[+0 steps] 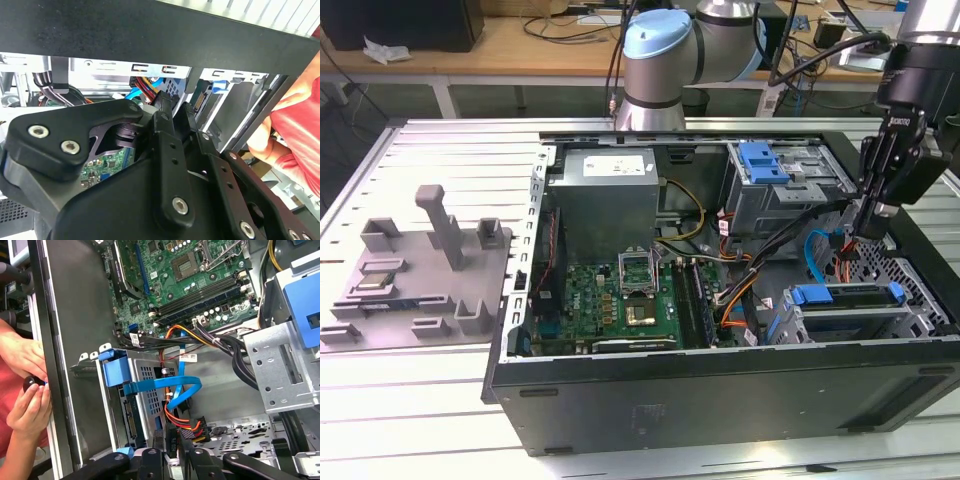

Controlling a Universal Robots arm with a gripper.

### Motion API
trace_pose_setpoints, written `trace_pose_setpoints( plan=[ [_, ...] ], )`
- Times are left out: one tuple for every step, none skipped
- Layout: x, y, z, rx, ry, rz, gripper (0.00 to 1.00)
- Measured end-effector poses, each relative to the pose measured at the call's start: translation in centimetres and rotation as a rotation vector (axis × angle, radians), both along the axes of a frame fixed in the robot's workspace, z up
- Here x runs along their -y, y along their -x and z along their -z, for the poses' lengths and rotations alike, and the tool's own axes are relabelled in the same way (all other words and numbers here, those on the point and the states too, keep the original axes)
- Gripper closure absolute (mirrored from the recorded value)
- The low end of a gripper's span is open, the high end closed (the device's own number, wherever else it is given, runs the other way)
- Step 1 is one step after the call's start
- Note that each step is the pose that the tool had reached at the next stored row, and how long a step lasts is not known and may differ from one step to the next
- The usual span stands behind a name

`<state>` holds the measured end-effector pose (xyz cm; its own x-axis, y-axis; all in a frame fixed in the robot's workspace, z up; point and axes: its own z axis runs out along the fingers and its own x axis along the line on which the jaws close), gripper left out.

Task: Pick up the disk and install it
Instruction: 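Insert the first disk wire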

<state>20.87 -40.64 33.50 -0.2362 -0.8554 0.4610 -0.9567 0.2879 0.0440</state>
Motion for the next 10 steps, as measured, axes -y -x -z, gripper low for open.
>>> trace_pose_setpoints(
  plan=[
    [0.00,0.00,0.01,0.0000,-0.0001,0.000,0.74],
    [0.00,0.00,0.03,0.0000,-0.0001,0.000,0.74],
    [0.00,0.00,0.04,0.0000,-0.0001,0.000,0.74],
    [0.00,0.01,0.05,0.0000,0.0001,0.000,0.74],
    [0.00,0.01,0.06,-0.0001,0.0002,0.000,0.74],
    [0.00,0.02,0.07,0.0000,0.0003,0.000,0.74],
    [0.00,0.04,0.09,-0.0001,0.0003,0.000,0.74],
    [0.00,0.05,0.10,-0.0001,0.0003,0.000,0.75],
    [0.00,0.07,0.11,0.0000,0.0003,0.000,0.75],
    [0.00,0.08,0.12,-0.0001,0.0003,0.000,0.82]
  ],
)
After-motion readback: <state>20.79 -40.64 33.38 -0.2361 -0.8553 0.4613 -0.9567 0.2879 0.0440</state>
